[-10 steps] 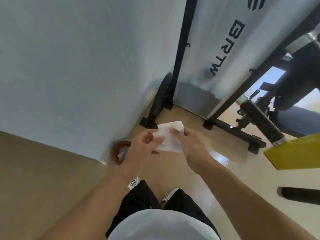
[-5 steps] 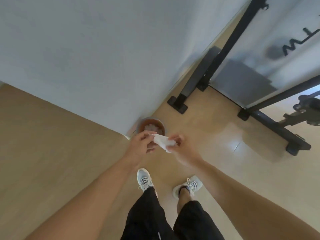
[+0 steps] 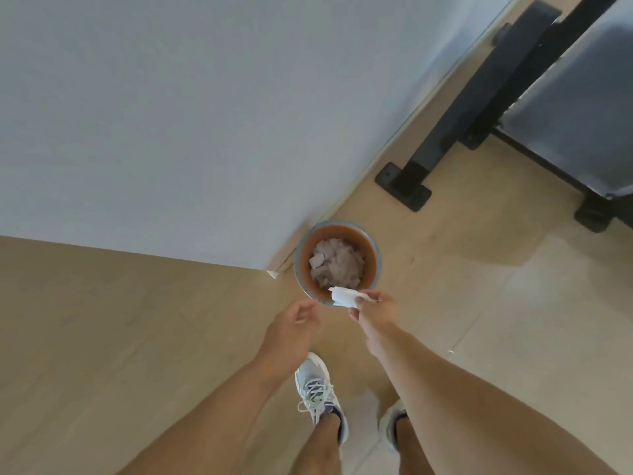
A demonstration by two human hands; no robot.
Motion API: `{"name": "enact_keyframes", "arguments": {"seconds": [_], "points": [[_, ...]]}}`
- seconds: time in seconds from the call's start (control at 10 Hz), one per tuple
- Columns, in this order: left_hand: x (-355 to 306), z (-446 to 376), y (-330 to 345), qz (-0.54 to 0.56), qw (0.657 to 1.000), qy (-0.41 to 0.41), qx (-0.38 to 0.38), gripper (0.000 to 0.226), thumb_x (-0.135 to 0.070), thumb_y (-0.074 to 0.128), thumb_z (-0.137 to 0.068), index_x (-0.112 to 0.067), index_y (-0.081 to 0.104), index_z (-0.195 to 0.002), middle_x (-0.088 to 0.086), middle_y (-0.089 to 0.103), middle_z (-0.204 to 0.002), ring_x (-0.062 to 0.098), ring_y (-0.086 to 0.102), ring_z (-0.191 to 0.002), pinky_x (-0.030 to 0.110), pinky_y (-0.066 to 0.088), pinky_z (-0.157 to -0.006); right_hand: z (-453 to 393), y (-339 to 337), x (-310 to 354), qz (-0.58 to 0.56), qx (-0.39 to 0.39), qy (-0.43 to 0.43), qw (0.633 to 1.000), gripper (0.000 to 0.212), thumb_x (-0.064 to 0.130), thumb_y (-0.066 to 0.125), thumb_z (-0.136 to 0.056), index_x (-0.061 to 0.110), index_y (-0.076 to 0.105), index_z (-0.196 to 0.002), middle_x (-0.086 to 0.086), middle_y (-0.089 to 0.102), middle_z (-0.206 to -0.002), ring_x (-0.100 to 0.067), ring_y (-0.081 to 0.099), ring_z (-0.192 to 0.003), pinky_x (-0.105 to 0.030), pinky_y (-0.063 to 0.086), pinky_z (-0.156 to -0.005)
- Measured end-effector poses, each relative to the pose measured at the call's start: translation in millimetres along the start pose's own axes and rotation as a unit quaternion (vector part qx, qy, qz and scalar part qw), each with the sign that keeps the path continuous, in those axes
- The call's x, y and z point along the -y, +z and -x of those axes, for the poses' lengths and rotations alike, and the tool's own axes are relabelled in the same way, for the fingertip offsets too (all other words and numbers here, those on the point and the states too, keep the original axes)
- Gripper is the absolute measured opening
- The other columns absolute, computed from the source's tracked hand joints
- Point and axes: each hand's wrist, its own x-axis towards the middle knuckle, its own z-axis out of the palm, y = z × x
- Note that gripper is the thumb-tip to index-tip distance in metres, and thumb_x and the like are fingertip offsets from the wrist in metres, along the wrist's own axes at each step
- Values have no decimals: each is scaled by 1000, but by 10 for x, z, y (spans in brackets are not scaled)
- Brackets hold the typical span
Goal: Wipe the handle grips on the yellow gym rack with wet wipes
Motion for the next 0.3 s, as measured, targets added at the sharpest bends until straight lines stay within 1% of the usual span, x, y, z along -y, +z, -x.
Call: {"name": "enact_keyframes", "arguments": {"seconds": [0.1, 0.2, 0.3], "points": [[155, -235, 28, -15, 1000, 7, -3, 28, -29, 62, -96, -30, 62, -124, -15, 65, -122, -10, 59, -100, 12, 45, -77, -345, 210, -39, -25, 29, 14, 999, 24, 9, 54, -100, 11, 62, -123, -16, 67, -114, -17, 63, -69, -13, 47, -41], [272, -444, 21, -25, 999, 12, -17, 31, -26, 61, -97, -28, 61, -128, -15, 63, -125, -17, 53, -92, 5, 38, -66, -599, 350, -64, 9, 121, 32, 992, 44, 11, 55, -100, 13, 44, -143, -14, 55, -122, -20, 61, -83, -25, 56, -59], [288, -418, -17, -16, 999, 13, -39, 33, -27, 59, -98, -27, 59, -131, -15, 61, -127, -17, 52, -89, 1, 37, -64, -634, 361, -120, 73, 131, 51, 987, 51, 0, 51, -98, 9, 40, -147, -18, 53, -127, -27, 56, -99, -33, 56, -74]]}}
